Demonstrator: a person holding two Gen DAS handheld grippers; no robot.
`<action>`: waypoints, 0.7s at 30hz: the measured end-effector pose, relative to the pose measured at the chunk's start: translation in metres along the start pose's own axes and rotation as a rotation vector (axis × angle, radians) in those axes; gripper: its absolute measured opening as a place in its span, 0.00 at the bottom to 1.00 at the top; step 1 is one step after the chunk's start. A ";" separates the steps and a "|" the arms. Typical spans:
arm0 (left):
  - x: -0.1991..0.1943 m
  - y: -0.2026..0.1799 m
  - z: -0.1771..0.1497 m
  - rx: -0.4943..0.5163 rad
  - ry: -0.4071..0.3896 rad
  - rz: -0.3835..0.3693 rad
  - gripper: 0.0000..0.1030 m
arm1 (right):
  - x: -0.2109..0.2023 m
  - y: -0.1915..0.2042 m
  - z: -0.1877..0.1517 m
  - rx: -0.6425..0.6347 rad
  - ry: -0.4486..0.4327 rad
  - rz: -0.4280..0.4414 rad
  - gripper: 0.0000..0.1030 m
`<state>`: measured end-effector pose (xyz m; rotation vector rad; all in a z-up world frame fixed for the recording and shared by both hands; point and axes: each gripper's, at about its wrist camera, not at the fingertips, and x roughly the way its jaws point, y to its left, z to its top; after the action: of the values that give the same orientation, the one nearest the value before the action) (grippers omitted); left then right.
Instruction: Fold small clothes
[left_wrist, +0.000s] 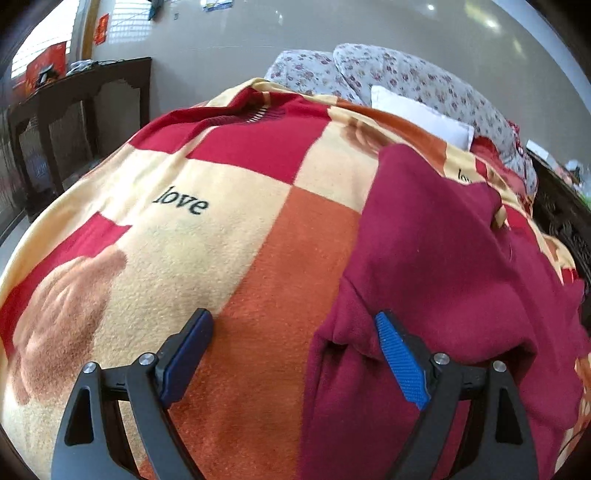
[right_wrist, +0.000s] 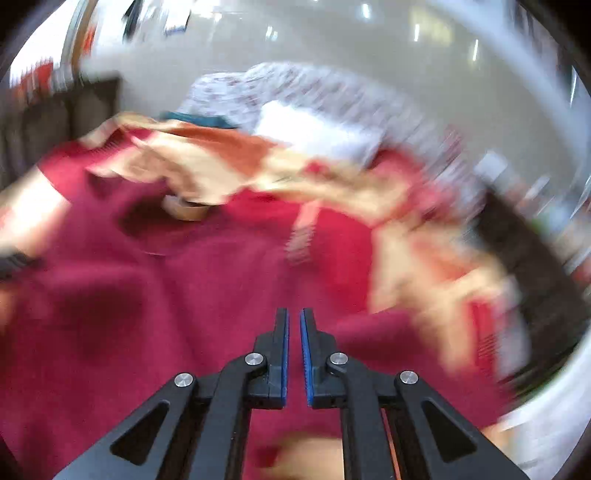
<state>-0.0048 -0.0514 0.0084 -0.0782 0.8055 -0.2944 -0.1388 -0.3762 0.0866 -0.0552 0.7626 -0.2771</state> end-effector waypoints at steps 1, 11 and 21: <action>0.000 0.001 0.000 -0.005 -0.002 0.003 0.86 | 0.002 0.001 -0.002 0.027 0.016 0.069 0.09; 0.002 0.002 0.002 -0.002 0.000 0.013 0.86 | -0.004 0.008 -0.078 -0.013 0.198 0.051 0.64; -0.002 0.003 0.001 -0.015 -0.018 0.009 0.86 | -0.042 -0.004 -0.045 -0.032 -0.040 -0.138 0.08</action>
<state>-0.0047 -0.0481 0.0094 -0.0914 0.7899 -0.2790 -0.1993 -0.3661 0.0828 -0.1439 0.7244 -0.3937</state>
